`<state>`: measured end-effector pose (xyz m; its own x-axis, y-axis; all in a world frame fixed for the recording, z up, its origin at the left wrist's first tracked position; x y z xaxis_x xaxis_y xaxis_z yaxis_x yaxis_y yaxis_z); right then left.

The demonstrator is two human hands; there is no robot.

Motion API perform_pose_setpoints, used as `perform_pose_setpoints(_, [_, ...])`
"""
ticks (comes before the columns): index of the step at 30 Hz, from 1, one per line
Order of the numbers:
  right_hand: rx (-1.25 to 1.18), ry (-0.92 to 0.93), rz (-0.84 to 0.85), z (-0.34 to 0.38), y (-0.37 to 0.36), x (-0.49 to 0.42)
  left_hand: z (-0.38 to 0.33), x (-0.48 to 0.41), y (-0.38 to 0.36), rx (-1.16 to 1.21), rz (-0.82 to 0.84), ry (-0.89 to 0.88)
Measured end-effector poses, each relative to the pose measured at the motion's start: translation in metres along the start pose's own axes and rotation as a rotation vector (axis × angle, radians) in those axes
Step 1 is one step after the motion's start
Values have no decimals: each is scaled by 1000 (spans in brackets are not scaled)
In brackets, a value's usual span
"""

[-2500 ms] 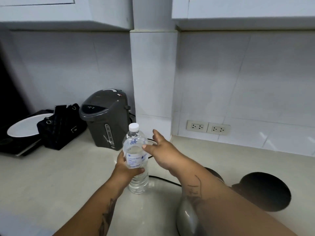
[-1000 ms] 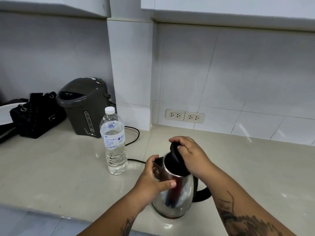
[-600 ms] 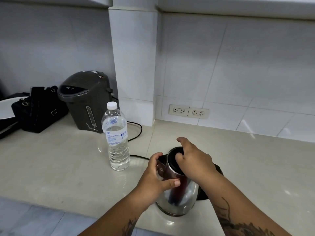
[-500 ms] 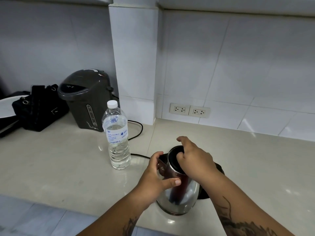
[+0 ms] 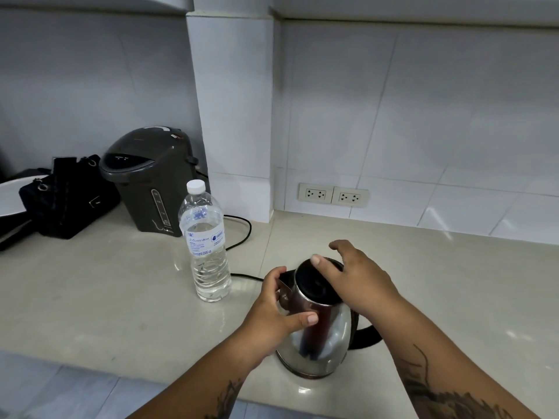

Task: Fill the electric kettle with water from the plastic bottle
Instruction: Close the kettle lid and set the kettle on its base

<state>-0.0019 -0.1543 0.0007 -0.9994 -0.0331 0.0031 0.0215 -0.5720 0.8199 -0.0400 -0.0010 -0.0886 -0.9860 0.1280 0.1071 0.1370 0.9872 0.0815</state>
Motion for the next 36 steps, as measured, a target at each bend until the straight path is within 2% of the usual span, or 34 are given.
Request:
perform_pose_setpoints(5, [-446,-68,-49,-52,17,19,-2,3,1,-21,-21,23])
perform_pose_setpoints(12, [-756,-118,-107,-93,-6,41,6,3,-1,-33,-31,19])
perform_pose_setpoints(18, [-850,-107,-153,-87,-1,34,-5,5,5,-32,-98,-24])
perform_pose_setpoints(27, [-879,-68,-281,-68,86,-22,-106,-58,2,-46,-91,-169])
perform_pose_setpoints(36, [-889,-114,-250,-94,70,-94,-82,-135,-11,24,-63,-89])
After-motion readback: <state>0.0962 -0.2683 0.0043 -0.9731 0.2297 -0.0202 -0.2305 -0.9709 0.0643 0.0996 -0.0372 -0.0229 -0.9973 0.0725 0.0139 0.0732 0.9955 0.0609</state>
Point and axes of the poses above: each hand's wrist, its own x-axis away from the middle knuckle, its own y-axis out of the back of the hand, z = x × y, the point moved 9 cm from there along -x, towards the middle knuckle, and after that the axes turned 2 degrees about -x, right-handed, at the moved point
